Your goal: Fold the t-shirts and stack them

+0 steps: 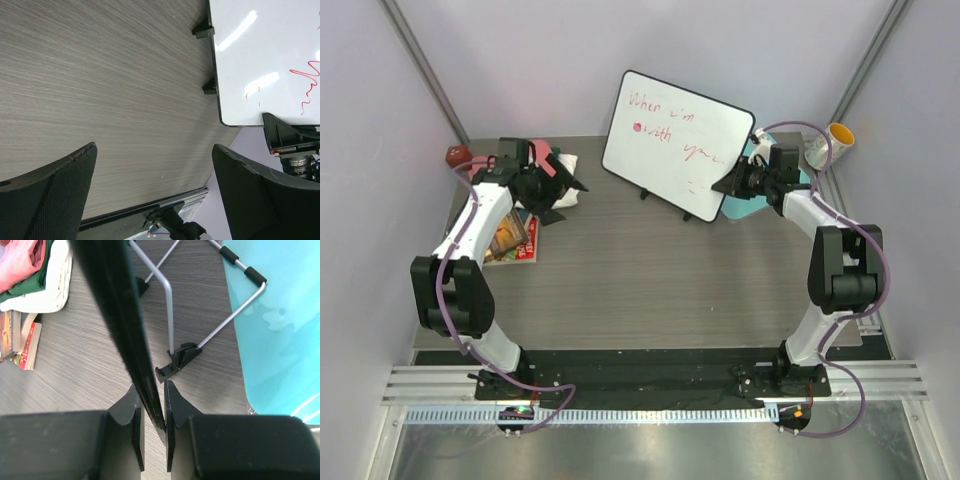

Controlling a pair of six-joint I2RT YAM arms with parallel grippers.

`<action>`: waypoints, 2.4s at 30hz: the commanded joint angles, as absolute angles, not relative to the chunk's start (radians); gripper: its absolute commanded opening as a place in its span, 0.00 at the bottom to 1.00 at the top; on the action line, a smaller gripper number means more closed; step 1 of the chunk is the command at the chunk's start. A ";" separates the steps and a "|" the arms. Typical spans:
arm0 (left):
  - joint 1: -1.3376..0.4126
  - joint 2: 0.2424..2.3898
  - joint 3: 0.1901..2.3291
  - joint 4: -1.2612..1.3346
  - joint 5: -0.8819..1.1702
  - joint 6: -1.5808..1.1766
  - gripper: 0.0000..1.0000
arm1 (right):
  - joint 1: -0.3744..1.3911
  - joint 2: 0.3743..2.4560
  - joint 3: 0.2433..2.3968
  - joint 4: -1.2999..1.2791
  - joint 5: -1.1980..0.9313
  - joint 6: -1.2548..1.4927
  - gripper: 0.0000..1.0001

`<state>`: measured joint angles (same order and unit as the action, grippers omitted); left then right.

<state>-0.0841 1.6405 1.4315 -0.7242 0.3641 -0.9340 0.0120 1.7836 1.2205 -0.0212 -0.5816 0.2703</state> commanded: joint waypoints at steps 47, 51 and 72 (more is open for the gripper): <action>-0.242 1.560 1.338 -0.782 0.344 -0.865 0.96 | -0.089 1.588 1.143 0.020 -0.173 0.086 0.01; -0.244 1.566 1.342 -0.790 0.339 -0.861 0.96 | -0.090 1.578 1.128 0.021 -0.160 0.071 0.01; -0.285 1.620 1.404 -0.841 0.322 -0.831 0.96 | -0.158 1.552 0.939 0.141 -0.127 0.064 0.01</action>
<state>-0.2741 1.6165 1.3540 -0.8192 0.3313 -0.8547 -0.1081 1.5749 0.9710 0.1104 -0.4297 0.1429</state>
